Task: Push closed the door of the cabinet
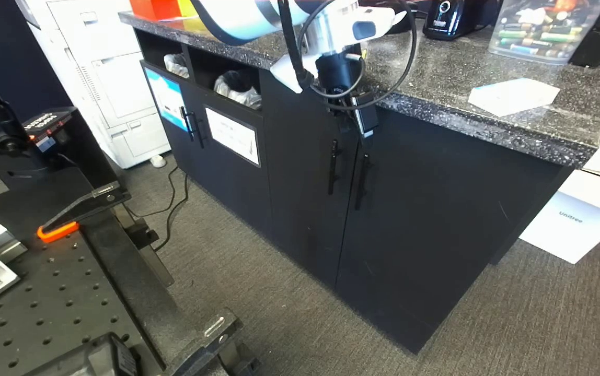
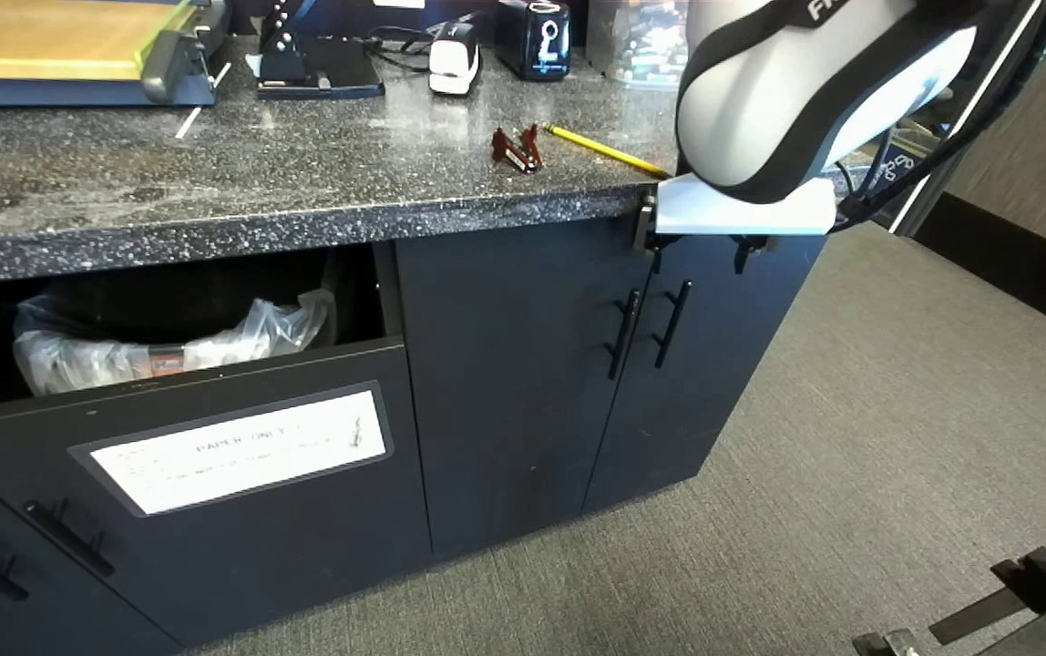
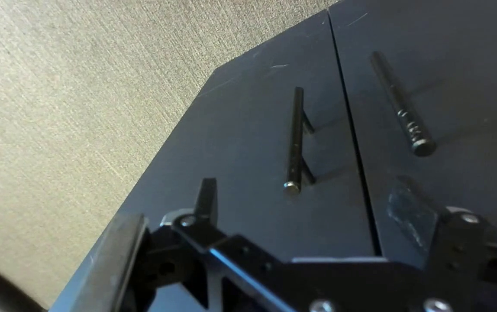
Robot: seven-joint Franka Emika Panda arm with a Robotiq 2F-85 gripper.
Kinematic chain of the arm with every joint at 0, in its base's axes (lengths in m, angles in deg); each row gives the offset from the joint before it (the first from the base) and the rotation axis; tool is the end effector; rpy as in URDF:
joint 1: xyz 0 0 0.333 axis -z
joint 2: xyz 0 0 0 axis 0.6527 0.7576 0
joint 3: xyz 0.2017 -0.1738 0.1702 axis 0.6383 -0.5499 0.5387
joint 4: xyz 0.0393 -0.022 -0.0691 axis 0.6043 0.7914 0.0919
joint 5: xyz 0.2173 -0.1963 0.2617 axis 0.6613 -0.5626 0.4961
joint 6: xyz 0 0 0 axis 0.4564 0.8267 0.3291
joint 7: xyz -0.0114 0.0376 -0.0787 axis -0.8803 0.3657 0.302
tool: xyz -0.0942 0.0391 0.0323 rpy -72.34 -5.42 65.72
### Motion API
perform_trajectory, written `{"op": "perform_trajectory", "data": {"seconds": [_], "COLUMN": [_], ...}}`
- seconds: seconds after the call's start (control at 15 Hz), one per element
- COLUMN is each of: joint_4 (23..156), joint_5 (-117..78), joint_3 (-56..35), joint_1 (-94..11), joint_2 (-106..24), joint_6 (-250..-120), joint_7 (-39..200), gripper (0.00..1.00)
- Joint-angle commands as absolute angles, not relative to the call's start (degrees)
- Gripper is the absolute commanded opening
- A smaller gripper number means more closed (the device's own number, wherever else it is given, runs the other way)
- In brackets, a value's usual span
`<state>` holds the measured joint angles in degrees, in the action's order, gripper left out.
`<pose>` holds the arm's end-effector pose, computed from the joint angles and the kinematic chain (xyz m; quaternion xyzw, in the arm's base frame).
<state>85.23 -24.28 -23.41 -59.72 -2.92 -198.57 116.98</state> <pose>0.7062 0.0583 0.1177 0.9619 -0.2149 0.1158 0.1232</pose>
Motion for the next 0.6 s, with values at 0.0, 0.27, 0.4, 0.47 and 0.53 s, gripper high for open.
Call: {"op": "perform_trajectory", "data": {"seconds": [0.0,0.27,0.4,0.47,0.53], "joint_4": [89.99,99.81,94.9,96.16,96.34], "joint_5": [-21.7,-17.47,-18.28,-18.02,-18.09], "joint_3": [-16.84,-9.17,-11.08,-10.31,-10.36], "joint_1": [-57.47,-54.28,-56.23,-55.87,-55.86], "joint_2": [-9.16,-21.2,-16.28,-18.57,-19.11], "joint_6": [-194.08,-189.52,-190.32,-189.48,-189.44], "joint_7": [112.33,102.97,105.64,104.99,105.1], "gripper": [1.0,1.0,1.0,1.0,1.0]}}
